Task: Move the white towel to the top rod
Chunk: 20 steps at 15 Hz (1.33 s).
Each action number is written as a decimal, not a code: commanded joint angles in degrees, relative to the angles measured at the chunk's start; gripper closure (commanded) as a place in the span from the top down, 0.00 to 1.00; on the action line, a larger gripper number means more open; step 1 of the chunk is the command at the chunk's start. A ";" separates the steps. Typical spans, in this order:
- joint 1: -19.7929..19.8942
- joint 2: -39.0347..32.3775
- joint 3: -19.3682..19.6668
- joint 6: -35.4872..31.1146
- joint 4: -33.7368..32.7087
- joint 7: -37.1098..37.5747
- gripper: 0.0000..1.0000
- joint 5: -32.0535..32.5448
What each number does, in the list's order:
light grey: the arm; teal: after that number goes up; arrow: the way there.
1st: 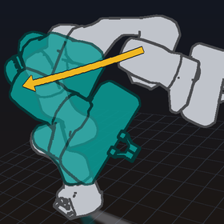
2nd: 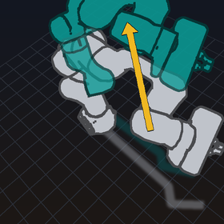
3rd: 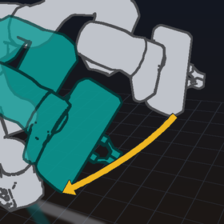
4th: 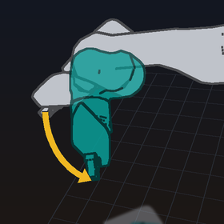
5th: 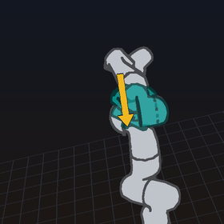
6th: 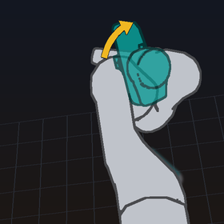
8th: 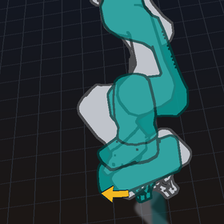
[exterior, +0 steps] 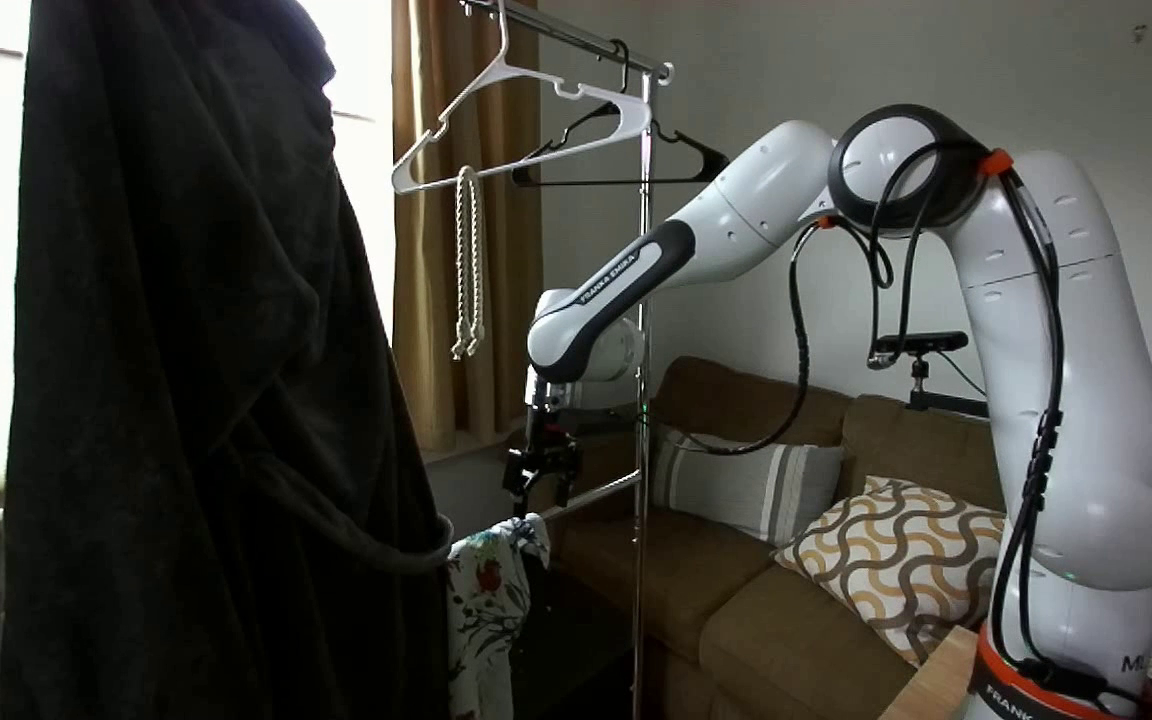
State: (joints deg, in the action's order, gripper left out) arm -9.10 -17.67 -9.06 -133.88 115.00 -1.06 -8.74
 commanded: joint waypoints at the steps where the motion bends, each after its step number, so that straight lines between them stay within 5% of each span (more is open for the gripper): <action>1: -0.79 -0.14 0.40 1.55 0.17 2.62 1.00 2.32; 4: -0.88 -1.76 -0.45 1.77 0.54 1.85 0.94 1.30; 6: -1.55 -2.62 -0.08 -0.84 0.79 2.96 0.70 2.25; 12: -2.73 -5.76 1.22 -5.36 -0.53 5.23 0.32 7.09; 14: -3.21 -6.38 2.05 -7.00 -0.76 6.19 0.33 9.35; 18: -3.13 -8.40 2.14 -9.81 -2.18 5.58 0.50 10.86; 19: -2.94 -9.02 1.81 -10.61 -2.61 5.02 0.45 10.55; 20: -2.81 -9.50 1.52 -11.06 -3.01 4.55 0.25 10.21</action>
State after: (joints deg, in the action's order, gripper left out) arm -11.32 -24.96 -7.60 -142.99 113.62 3.50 0.67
